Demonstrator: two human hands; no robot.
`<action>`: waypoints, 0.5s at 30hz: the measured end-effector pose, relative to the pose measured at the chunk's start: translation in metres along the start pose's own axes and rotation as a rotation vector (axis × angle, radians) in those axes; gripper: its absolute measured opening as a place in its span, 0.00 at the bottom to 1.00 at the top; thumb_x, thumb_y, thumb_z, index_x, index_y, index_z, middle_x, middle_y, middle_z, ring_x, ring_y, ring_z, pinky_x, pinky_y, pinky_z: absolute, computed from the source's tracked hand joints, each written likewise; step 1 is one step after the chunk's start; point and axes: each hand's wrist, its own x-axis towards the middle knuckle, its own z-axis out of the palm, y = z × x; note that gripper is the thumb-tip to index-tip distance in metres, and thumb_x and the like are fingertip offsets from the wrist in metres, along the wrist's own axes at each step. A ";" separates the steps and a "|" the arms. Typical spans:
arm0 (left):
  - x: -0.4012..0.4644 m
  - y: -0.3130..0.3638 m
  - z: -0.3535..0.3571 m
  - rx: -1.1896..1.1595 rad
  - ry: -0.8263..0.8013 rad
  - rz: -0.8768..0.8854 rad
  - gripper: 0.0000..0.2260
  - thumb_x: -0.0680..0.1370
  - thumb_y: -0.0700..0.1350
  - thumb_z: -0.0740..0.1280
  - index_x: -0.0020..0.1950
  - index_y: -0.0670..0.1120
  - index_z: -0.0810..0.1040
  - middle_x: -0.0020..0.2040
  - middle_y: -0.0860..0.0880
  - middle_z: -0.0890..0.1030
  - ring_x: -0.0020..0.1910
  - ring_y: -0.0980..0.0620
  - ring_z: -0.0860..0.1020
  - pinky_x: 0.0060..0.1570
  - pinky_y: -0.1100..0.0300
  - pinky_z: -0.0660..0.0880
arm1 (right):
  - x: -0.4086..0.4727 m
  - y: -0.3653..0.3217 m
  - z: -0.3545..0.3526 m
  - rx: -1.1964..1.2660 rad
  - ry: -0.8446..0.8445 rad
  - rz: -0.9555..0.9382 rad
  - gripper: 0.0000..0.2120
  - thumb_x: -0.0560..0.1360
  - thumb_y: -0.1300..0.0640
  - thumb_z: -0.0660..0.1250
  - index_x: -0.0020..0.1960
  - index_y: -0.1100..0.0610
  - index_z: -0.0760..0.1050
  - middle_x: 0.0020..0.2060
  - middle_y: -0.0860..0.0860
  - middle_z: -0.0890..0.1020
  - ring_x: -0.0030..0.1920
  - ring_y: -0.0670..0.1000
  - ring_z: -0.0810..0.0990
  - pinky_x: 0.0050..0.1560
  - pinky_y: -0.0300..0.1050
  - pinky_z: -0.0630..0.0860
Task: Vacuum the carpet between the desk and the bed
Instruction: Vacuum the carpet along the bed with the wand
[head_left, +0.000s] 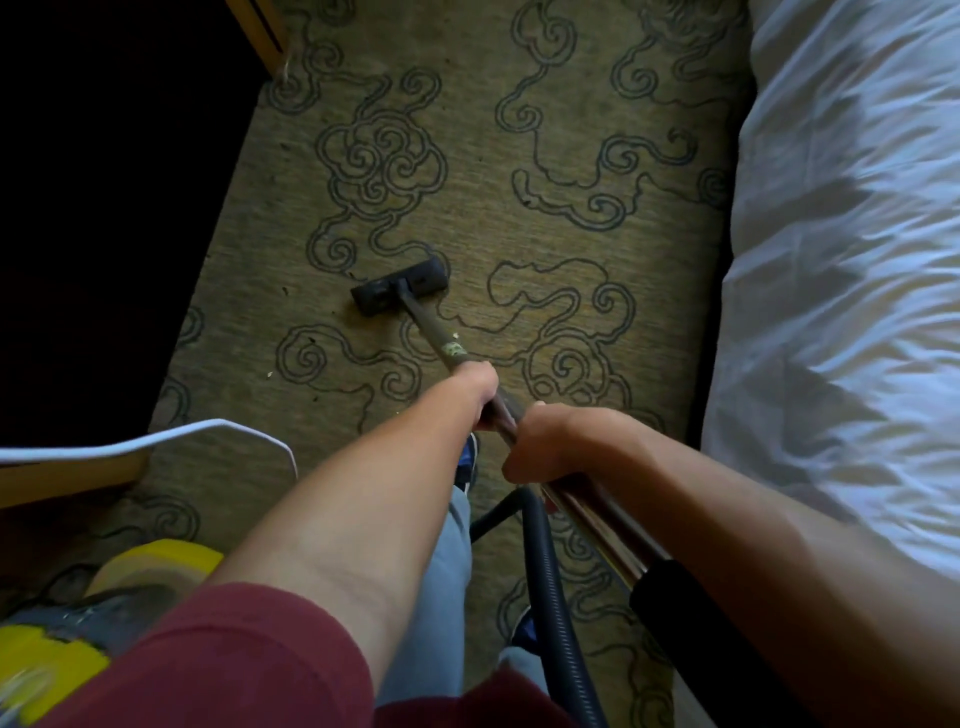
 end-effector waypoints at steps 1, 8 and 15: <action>-0.007 -0.014 0.010 0.028 0.000 0.009 0.18 0.85 0.50 0.53 0.41 0.39 0.68 0.25 0.37 0.76 0.13 0.47 0.74 0.19 0.60 0.75 | -0.005 0.010 0.016 -0.004 0.008 0.000 0.20 0.74 0.53 0.67 0.62 0.62 0.73 0.47 0.56 0.80 0.48 0.56 0.82 0.48 0.48 0.80; -0.036 -0.128 0.084 0.093 -0.067 0.021 0.19 0.85 0.52 0.51 0.53 0.37 0.70 0.20 0.40 0.77 0.22 0.44 0.78 0.22 0.57 0.77 | -0.040 0.086 0.130 -0.038 0.027 0.021 0.23 0.72 0.51 0.68 0.63 0.59 0.73 0.51 0.56 0.80 0.51 0.56 0.81 0.53 0.50 0.80; -0.065 -0.224 0.131 0.067 -0.105 0.013 0.18 0.85 0.52 0.53 0.59 0.37 0.70 0.47 0.36 0.81 0.45 0.39 0.82 0.46 0.47 0.82 | -0.074 0.149 0.213 0.142 -0.169 0.014 0.13 0.74 0.53 0.67 0.54 0.61 0.77 0.46 0.57 0.85 0.47 0.56 0.85 0.56 0.54 0.81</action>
